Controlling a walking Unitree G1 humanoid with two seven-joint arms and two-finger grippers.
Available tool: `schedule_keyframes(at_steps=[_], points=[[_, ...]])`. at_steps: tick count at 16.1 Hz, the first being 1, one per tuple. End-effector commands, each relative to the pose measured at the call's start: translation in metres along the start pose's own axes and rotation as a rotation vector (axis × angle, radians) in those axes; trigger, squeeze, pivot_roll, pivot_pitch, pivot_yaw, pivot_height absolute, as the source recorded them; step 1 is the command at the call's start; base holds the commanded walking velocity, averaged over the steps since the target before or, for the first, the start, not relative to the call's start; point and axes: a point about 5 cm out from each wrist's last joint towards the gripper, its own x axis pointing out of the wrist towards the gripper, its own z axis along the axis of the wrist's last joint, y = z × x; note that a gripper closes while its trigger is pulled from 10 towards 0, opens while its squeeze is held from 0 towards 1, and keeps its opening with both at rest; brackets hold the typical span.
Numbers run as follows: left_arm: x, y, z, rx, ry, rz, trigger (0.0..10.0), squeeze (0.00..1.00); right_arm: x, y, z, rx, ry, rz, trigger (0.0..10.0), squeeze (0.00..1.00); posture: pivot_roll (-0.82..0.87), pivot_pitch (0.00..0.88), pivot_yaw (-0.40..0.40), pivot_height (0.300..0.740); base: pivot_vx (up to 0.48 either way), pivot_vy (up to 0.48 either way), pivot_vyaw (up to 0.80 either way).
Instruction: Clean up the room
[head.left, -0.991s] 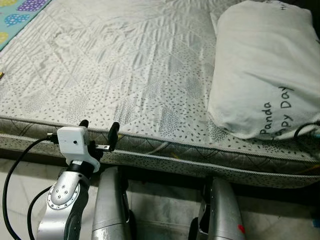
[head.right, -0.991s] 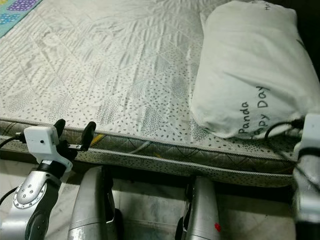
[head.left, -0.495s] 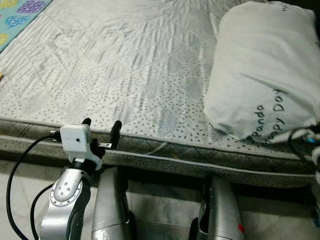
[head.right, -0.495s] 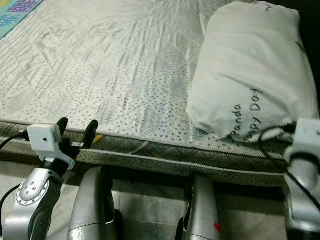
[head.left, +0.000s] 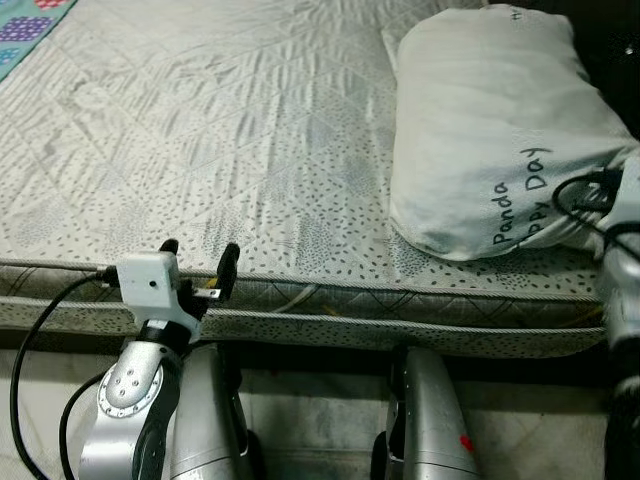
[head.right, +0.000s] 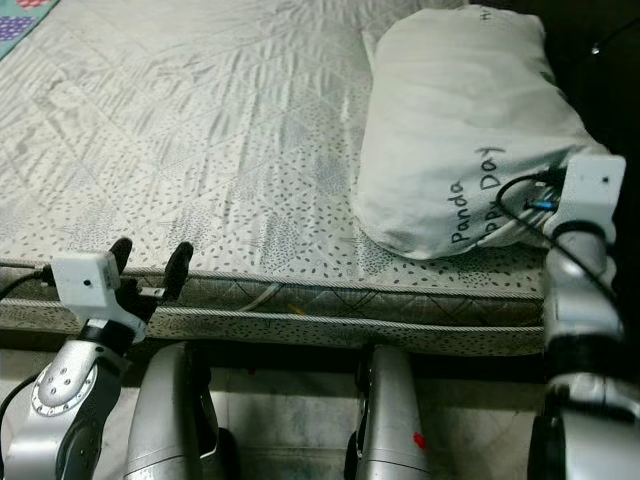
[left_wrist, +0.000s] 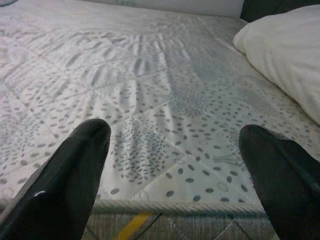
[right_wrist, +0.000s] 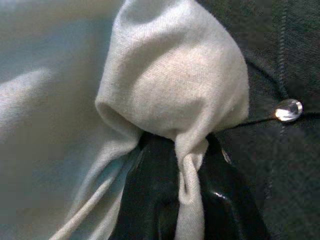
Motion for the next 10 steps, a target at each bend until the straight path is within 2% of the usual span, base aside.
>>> schedule_keyframes(at_steps=[1, 6, 8, 10], points=[[-0.003, 0.004, 0.004, 0.014, -0.016, 0.023, 10.0, 0.0, 0.01, -0.02, 0.019, -0.005, -0.063, -0.068, 0.0, 0.0, 0.04, 0.136, -0.046, 0.493, 0.0, 0.0, 0.0], [0.0, 0.004, 0.004, 0.017, -0.021, 0.015, 10.0, 0.0, 0.019, -0.056, 0.031, -0.025, -0.074, -0.189, 0.0, 0.0, 0.03, 0.13, -0.036, 0.493, 0.0, 0.0, 0.0], [0.0, 0.003, 0.004, 0.017, -0.021, 0.011, 10.0, 0.0, 0.018, -0.063, 0.025, -0.04, -0.063, -0.207, 0.0, 0.0, 0.03, 0.131, -0.035, 0.493, 0.0, 0.0, 0.0], [-0.001, 0.003, 0.004, 0.016, -0.018, 0.012, 10.0, 0.0, 0.014, -0.064, 0.011, -0.058, -0.039, -0.197, 0.0, 0.0, 0.03, 0.133, -0.034, 0.493, 0.0, 0.0, 0.0]])
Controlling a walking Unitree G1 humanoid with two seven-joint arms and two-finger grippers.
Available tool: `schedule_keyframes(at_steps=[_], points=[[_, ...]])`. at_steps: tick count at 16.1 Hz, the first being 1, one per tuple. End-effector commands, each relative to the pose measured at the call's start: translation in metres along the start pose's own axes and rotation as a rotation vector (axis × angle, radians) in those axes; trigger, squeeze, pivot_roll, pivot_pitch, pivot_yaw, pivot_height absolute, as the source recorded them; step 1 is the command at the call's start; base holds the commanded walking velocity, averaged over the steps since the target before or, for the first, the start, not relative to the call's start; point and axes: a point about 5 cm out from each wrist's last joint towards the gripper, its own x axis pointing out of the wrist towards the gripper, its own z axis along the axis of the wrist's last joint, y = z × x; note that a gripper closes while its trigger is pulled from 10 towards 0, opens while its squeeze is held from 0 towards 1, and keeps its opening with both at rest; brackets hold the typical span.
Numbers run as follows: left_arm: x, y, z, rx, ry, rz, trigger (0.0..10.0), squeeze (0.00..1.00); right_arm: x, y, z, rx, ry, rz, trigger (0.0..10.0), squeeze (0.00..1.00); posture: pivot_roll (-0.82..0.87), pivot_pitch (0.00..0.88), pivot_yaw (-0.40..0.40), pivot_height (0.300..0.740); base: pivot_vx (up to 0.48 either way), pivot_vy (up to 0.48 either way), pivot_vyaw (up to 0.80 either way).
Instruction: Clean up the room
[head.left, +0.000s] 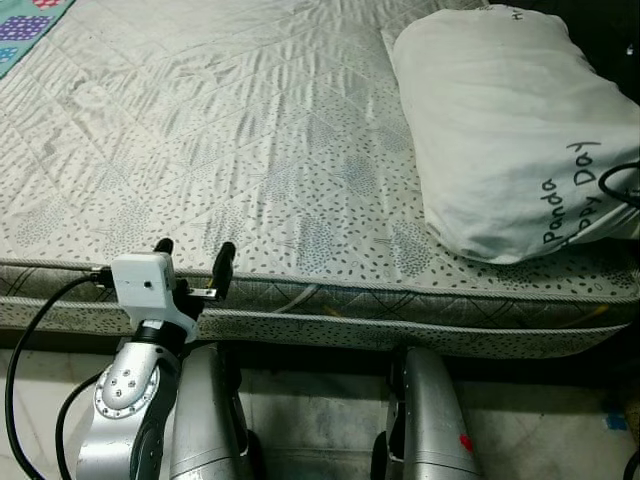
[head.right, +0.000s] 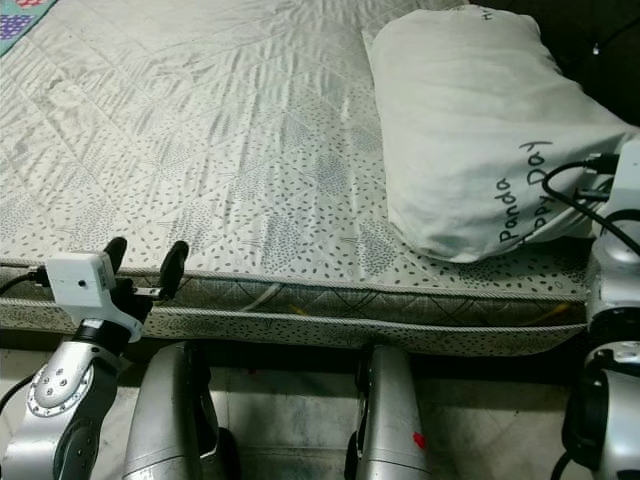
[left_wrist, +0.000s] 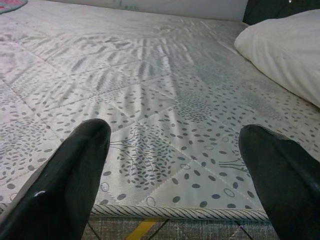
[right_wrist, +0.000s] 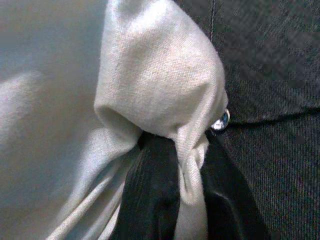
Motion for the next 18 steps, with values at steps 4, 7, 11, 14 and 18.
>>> schedule_keyframes(at_steps=[4, 7, 11, 14, 18], points=[[-0.003, 0.001, -0.001, 0.008, 0.005, 0.008, 10.0, 0.0, -0.017, -0.009, -0.035, -0.02, 0.029, -0.032, 0.0, 0.0, 0.03, 0.136, -0.031, 0.493, 0.0, 0.0, 0.0], [-0.002, 0.0, -0.001, 0.007, 0.006, 0.001, 10.0, 0.0, -0.028, 0.013, -0.047, -0.04, 0.042, 0.035, 1.7, 0.0, 0.02, 0.135, -0.029, 0.493, 0.0, 0.0, 0.0], [-0.001, 0.0, -0.001, 0.004, 0.001, 0.006, 10.0, 0.0, -0.046, 0.06, -0.036, 0.018, -0.026, 0.192, 10.0, 0.0, 0.03, 0.13, -0.04, 0.493, 0.0, 0.0, 0.0], [-0.001, 0.0, -0.001, 0.004, 0.001, 0.006, 10.0, 0.0, -0.046, 0.06, -0.036, 0.018, -0.026, 0.192, 10.0, 0.0, 0.03, 0.13, -0.04, 0.493, 0.0, 0.0, 0.0], [-0.004, 0.001, -0.004, -0.001, 0.004, 0.034, 10.0, 0.0, -0.068, 0.096, -0.032, 0.109, -0.045, 0.286, 10.0, 1.0, 0.03, 0.111, -0.047, 0.493, 0.0, 0.0, 0.0]])
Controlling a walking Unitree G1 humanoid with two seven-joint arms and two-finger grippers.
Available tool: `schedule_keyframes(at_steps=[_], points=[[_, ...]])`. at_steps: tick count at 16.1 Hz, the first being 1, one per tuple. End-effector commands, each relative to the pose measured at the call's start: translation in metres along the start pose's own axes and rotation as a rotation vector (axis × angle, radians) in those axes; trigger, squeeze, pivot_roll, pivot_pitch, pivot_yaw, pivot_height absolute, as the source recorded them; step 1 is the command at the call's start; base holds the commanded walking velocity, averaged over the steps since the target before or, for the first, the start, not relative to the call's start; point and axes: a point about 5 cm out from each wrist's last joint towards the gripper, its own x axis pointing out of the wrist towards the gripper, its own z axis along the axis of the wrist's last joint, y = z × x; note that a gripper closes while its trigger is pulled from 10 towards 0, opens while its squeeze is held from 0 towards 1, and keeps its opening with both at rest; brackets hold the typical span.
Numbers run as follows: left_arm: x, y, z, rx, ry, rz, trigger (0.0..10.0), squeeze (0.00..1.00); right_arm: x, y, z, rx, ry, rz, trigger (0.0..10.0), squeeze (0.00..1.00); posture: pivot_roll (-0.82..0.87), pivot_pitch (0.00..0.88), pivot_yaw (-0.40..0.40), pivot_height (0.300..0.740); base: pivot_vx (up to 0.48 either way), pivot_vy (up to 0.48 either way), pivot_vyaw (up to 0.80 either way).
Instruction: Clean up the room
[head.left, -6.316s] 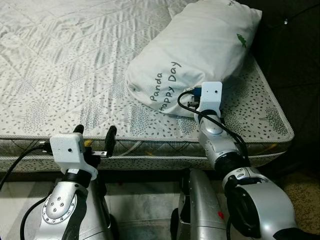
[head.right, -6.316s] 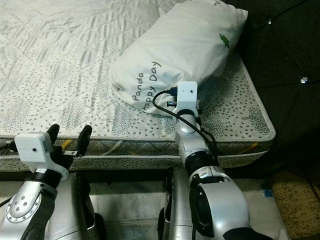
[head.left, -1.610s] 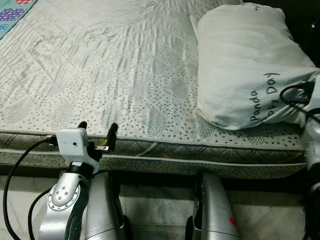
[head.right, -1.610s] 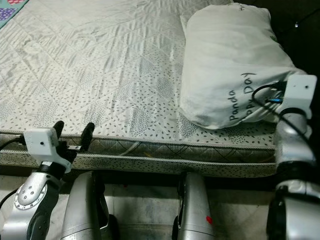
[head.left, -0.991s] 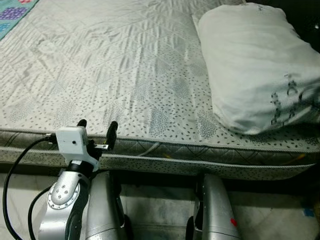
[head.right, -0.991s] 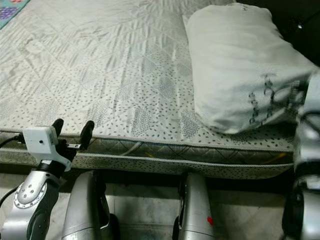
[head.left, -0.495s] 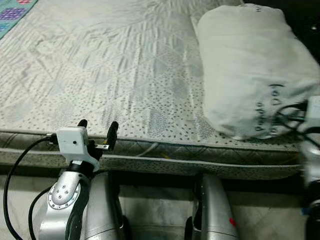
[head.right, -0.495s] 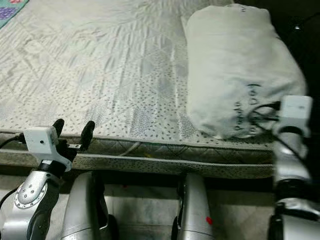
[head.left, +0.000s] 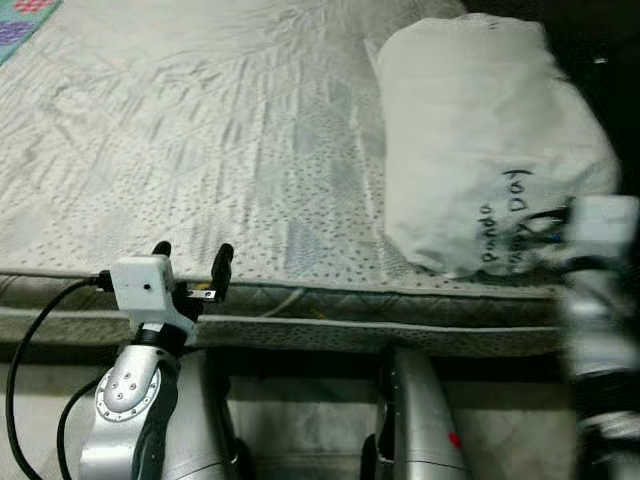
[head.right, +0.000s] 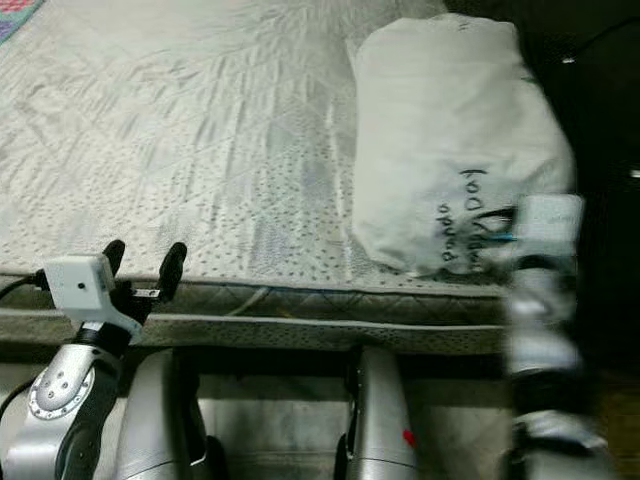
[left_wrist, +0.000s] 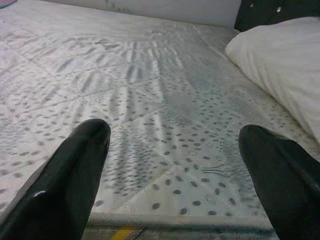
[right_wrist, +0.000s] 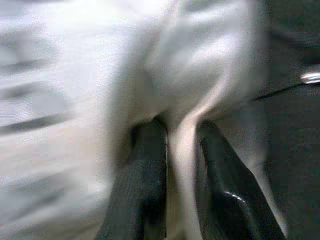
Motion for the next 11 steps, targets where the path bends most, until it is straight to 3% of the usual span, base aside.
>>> schedule_keyframes(at_steps=[1, 6, 11], points=[[-0.002, 0.002, -0.001, 0.015, 0.003, 0.015, 10.0, 0.0, -0.002, 0.006, 0.003, -0.001, -0.006, 0.035, 10.0, 1.0, 0.03, 0.107, -0.049, 0.493, 0.0, 0.0, 0.0], [-0.002, 0.001, -0.003, 0.013, 0.0, 0.029, 10.0, 0.0, -0.022, 0.033, 0.01, 0.048, -0.059, 0.159, 10.0, 1.0, 0.03, 0.095, -0.052, 0.493, 0.0, 0.0, 0.0], [-0.001, 0.001, -0.005, 0.014, 0.001, 0.045, 10.0, 0.0, -0.04, 0.056, 0.011, 0.085, -0.043, 0.244, 10.0, 1.0, 0.03, 0.076, -0.051, 0.493, 0.0, 0.0, 0.0]])
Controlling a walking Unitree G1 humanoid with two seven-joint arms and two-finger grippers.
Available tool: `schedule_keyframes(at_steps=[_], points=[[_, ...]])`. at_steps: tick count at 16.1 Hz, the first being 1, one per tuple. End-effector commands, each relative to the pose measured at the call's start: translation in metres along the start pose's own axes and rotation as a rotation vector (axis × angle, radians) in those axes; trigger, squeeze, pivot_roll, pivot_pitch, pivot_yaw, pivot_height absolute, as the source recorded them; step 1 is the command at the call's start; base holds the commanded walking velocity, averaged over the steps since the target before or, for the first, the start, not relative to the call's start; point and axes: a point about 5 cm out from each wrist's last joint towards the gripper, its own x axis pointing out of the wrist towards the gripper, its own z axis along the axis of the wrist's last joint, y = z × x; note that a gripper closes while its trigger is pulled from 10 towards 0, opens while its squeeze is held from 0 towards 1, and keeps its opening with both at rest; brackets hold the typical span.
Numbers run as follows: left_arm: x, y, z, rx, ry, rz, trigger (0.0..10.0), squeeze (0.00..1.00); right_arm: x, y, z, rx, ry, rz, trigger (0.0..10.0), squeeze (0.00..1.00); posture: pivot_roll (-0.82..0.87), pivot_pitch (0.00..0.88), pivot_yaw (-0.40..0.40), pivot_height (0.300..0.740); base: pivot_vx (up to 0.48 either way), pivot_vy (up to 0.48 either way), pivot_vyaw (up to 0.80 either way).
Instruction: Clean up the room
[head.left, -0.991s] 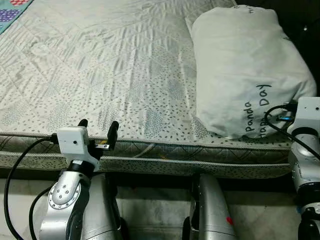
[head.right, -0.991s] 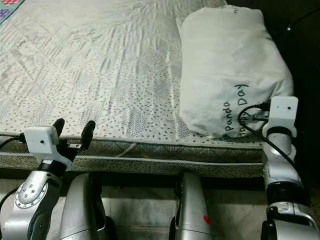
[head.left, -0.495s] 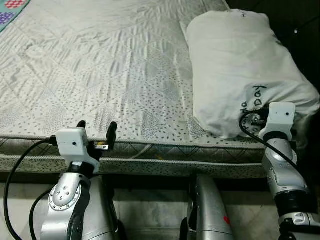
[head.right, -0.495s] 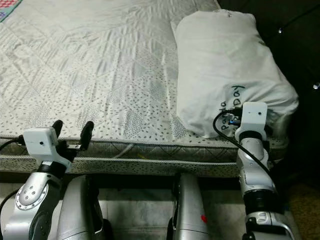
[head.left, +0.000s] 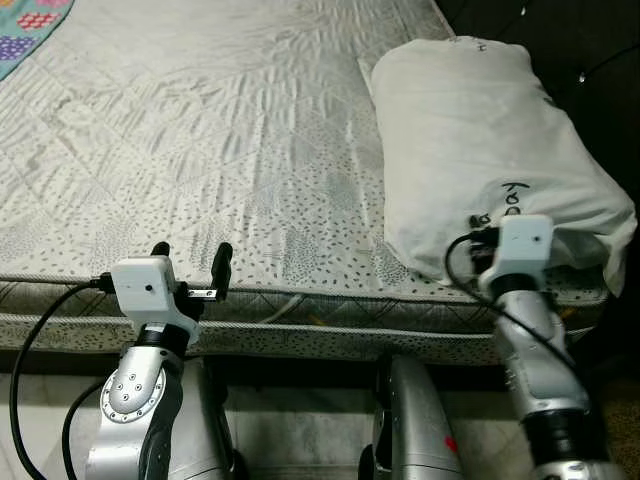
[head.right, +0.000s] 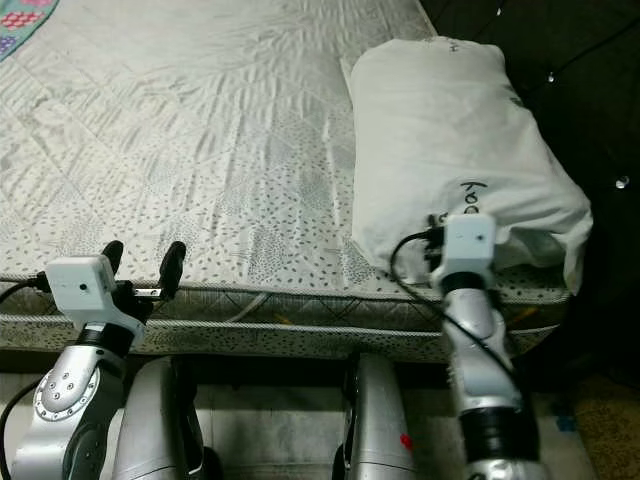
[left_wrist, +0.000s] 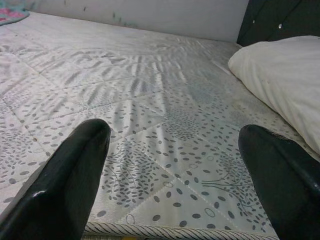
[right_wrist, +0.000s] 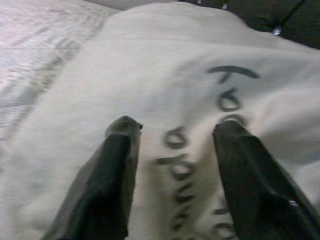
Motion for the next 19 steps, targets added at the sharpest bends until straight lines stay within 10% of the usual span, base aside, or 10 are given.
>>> schedule_keyframes(at_steps=[1, 10, 18, 19], points=[[-0.001, 0.001, -0.003, 0.012, 0.008, 0.011, 10.0, 0.0, -0.001, 0.001, 0.003, -0.001, -0.001, 0.011, 10.0, 1.0, 0.03, 0.076, -0.051, 0.493, 0.0, 0.0, 0.0], [0.006, -0.001, -0.004, 0.01, -0.005, -0.001, 10.0, 0.0, 0.016, 0.008, 0.022, 0.09, -0.016, -0.003, 10.0, 1.0, 0.03, 0.041, -0.047, 0.498, 0.0, 0.0, 0.0], [0.008, -0.002, -0.004, 0.009, -0.016, -0.002, 10.0, 0.0, 0.025, 0.006, 0.025, 0.084, -0.008, -0.008, 10.0, 1.0, 0.03, 0.032, -0.055, 0.588, 0.0, 0.0, 0.0], [0.009, -0.002, -0.004, 0.009, -0.017, -0.003, 10.0, 0.0, 0.025, 0.007, 0.025, 0.081, -0.007, -0.004, 10.0, 0.24, 0.03, 0.033, -0.054, 0.603, 0.0, 0.0, 0.0]])
